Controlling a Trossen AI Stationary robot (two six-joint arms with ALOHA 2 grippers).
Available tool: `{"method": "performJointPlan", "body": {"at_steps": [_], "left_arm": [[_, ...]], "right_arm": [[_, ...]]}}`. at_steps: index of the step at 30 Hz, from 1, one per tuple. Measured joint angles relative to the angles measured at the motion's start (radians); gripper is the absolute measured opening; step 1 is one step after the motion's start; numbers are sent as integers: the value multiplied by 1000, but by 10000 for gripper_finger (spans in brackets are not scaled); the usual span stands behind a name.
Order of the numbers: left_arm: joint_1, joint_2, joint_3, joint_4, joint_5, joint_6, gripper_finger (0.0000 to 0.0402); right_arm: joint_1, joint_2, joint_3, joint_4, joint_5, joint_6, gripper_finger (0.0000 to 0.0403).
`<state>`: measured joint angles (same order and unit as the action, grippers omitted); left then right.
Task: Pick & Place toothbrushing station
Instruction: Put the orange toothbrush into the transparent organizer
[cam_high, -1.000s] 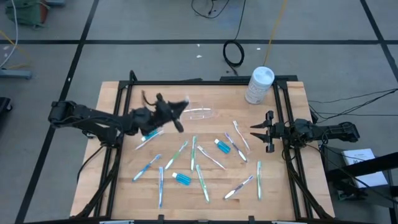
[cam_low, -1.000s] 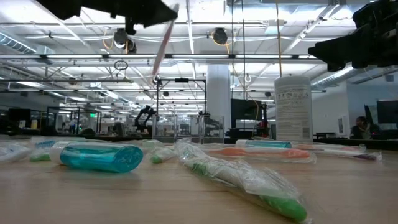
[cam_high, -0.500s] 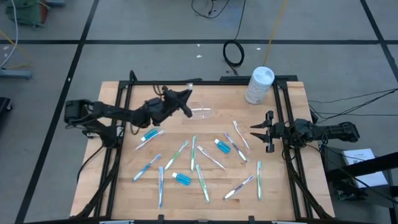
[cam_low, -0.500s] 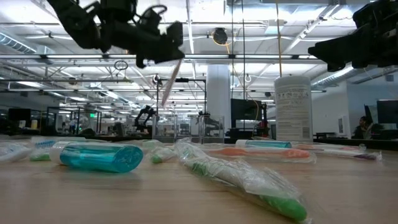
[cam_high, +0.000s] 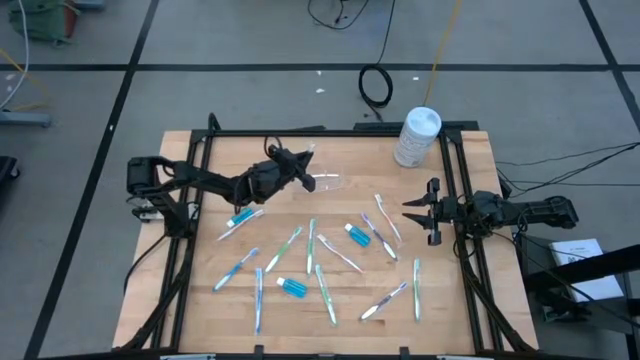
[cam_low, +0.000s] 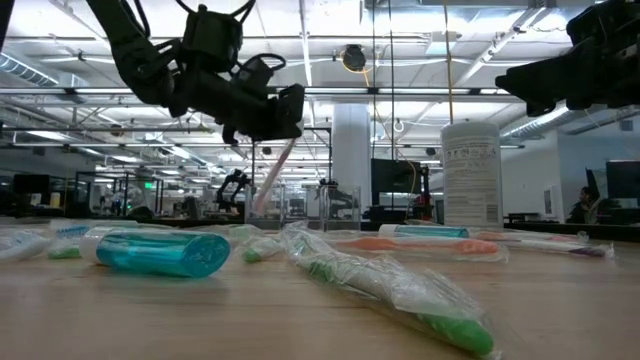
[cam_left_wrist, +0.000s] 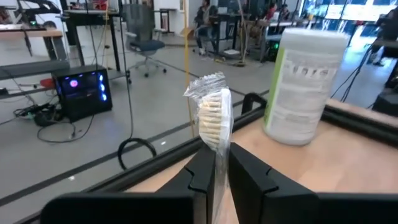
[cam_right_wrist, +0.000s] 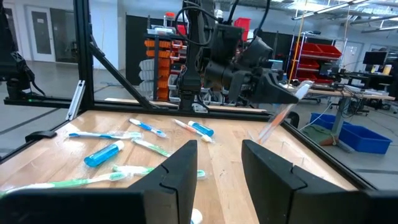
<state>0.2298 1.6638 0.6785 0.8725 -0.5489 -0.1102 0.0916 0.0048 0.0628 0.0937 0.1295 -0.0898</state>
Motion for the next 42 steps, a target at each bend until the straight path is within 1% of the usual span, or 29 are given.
{"method": "performJointPlan", "body": {"at_steps": [4, 7, 18, 21, 23, 25, 28, 30, 32, 37, 39, 42], "left_arm": [[0, -8, 0, -71, -9, 5, 48], [-1, -8, 0, -108, -10, -1, 64], [-49, -11, 0, -138, -12, 2, 147], [-73, -45, 0, -154, -17, 2, 164], [-99, -90, 0, -189, -60, 4, 169], [-131, -143, 0, -216, -130, 41, 169], [-176, -236, 0, -299, -231, 95, 163], [-200, -294, 0, -361, -255, 102, 158], [-221, -348, 0, -419, -256, 102, 154], [-251, -467, 0, -470, -246, 131, 152], [-254, -517, 0, -518, -189, 119, 152], [-254, -588, 0, -619, -67, 65, 152]], "right_arm": [[0, 0, 0, 0, 0, 0, 118], [0, 0, 0, 0, 0, 1, 118], [0, 0, 0, 0, 0, 19, 118], [0, 0, 0, 0, 0, 19, 118], [0, 0, 0, 0, 0, 19, 118], [0, 0, 0, 0, 0, 22, 118], [0, 0, 0, 0, 0, 25, 118], [0, 0, 0, 0, 0, 25, 118], [0, 0, 0, 0, 0, 25, 118], [0, 0, 0, 0, 0, 24, 118], [0, 0, 0, 1, 0, 25, 118], [0, 0, 0, 1, 0, 49, 118]]}}
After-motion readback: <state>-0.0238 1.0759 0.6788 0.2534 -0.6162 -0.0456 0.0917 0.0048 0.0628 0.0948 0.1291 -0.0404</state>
